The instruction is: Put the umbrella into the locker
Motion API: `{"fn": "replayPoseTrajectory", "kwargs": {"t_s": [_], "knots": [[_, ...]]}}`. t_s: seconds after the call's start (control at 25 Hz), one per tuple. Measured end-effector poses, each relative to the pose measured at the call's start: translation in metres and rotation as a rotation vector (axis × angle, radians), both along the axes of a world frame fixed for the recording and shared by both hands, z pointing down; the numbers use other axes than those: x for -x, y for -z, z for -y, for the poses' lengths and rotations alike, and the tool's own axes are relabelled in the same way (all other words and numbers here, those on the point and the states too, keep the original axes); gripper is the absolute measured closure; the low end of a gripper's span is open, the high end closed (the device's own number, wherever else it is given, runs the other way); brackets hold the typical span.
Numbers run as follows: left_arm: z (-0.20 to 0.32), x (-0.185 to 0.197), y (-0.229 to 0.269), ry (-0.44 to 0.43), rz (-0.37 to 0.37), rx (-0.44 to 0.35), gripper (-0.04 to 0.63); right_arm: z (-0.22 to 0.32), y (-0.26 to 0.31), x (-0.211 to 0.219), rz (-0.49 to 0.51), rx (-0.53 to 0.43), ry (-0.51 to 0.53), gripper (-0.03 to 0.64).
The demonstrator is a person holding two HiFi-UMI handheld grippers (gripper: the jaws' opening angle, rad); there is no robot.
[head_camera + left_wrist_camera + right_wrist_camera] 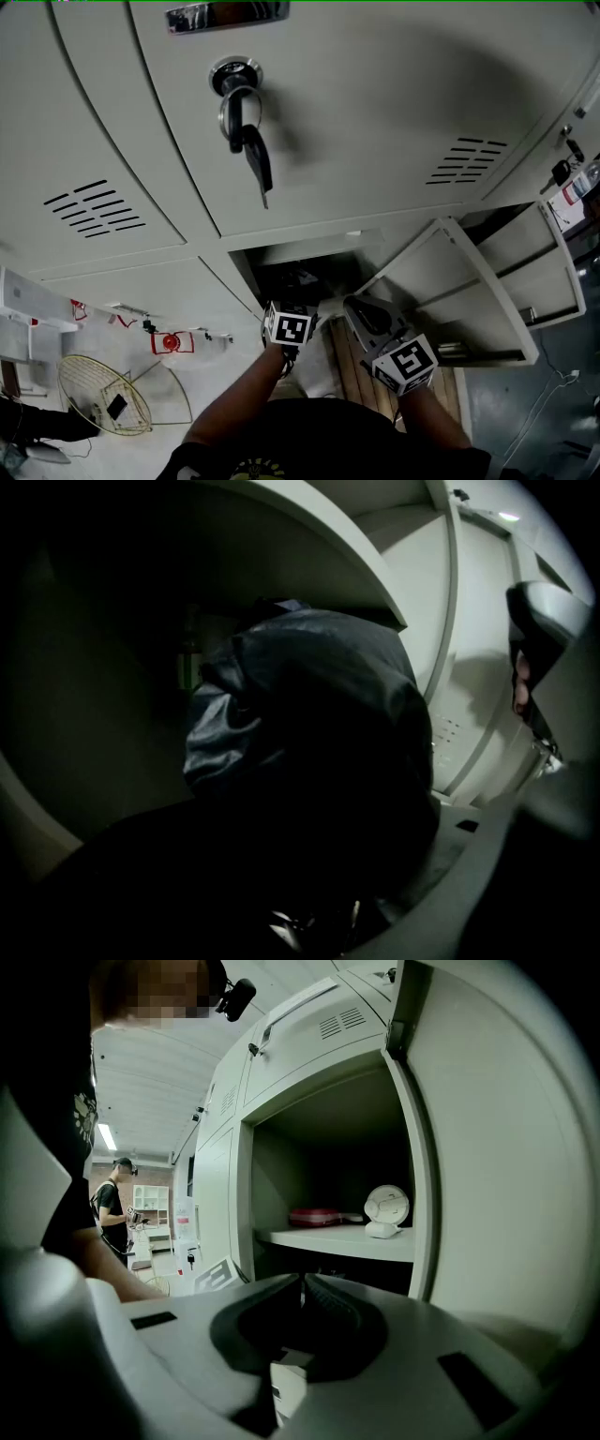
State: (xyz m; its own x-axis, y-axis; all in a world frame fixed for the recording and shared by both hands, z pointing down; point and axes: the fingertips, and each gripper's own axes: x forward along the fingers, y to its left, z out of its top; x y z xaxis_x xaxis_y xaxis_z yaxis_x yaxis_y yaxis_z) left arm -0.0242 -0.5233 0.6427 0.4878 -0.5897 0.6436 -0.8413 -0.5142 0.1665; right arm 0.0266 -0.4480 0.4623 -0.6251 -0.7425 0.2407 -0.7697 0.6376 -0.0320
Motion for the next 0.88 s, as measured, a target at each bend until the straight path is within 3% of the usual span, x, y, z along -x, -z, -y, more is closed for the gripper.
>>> {"fn": "replayPoseTrajectory", "kwargs": {"t_s": [0.2,0.48,0.64,0.72,0.88], "knots": [[0.005,0.001,0.000,0.015,-0.015,0.039,0.291,-0.001,0.001,-0.001,0.006,0.001,-0.010,0.584],[0.012,0.003,-0.002,0.027,0.025,0.053,0.263,-0.007,-0.001,-0.004,0.002,0.010,-0.019,0.584],[0.017,0.005,-0.007,0.049,-0.022,0.103,0.255,-0.011,-0.003,-0.005,0.002,0.016,-0.024,0.584],[0.019,0.003,-0.004,0.041,-0.031,0.095,0.246,-0.014,-0.002,-0.003,0.004,0.016,-0.018,0.584],[0.022,0.004,-0.003,0.035,0.025,0.055,0.235,-0.018,-0.004,-0.001,0.002,0.019,-0.011,0.584]]}}
